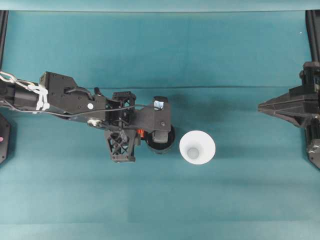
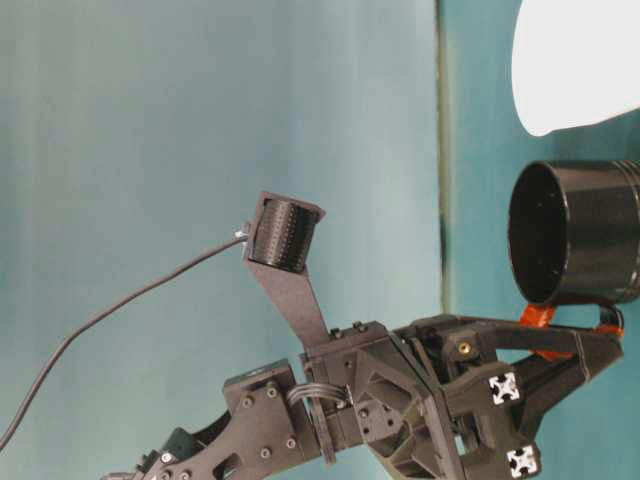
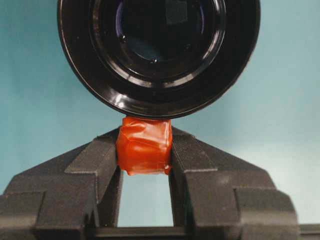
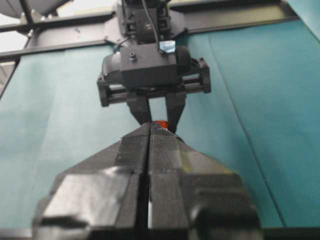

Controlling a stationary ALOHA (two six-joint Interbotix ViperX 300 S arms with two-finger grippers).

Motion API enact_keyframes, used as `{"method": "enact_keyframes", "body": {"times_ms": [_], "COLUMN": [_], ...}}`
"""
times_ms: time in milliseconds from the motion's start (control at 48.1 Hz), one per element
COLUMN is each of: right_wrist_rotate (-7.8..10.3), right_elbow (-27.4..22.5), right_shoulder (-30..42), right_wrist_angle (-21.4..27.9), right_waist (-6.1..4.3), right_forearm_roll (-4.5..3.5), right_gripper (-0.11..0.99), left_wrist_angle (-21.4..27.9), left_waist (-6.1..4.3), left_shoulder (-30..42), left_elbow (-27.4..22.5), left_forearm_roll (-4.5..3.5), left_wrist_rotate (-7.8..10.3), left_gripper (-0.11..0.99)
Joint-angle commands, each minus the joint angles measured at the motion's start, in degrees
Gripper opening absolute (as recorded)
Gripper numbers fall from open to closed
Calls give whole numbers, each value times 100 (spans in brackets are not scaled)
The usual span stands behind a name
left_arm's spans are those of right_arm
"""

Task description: Put the paper cup into the moved red handle cup holder.

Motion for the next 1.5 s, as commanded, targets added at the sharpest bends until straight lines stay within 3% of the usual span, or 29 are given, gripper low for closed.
{"method": "enact_keyframes", "body": {"times_ms": [0, 125, 291, 374, 832, 1206, 1310, 1477], "right_wrist_rotate": [44, 44, 53, 44, 53, 290, 308, 325], "right_elbow": [-35, -35, -44, -35, -35, -70, -123, -378], "right_shoulder": [44, 35, 44, 44, 44, -35, -79, -70], "right_wrist_angle": [-35, -35, -26, -26, -26, 642, 773, 1213], "right_waist": [-18, -18, -18, -18, -9, -26, -70, -229], "right_forearm_roll": [9, 9, 9, 9, 9, 18, 18, 18], "right_gripper": [-11, -11, -11, -11, -11, -11, -11, -11], "left_wrist_angle": [-53, -53, -26, -44, 26, 141, 141, 132], "left_waist": [-18, -18, -18, -18, -53, -281, -281, -281], "left_shoulder": [-35, -35, -35, -44, -281, -2364, -2777, -3173], "left_elbow": [-44, -26, -26, -18, 114, 1187, 1389, 1591], "left_forearm_roll": [9, 9, 9, 9, 9, 9, 9, 0], "left_wrist_rotate": [-9, -18, 0, 0, 0, -44, -44, -44], "left_gripper": [28, 31, 81, 95, 93, 93, 93, 93]}}
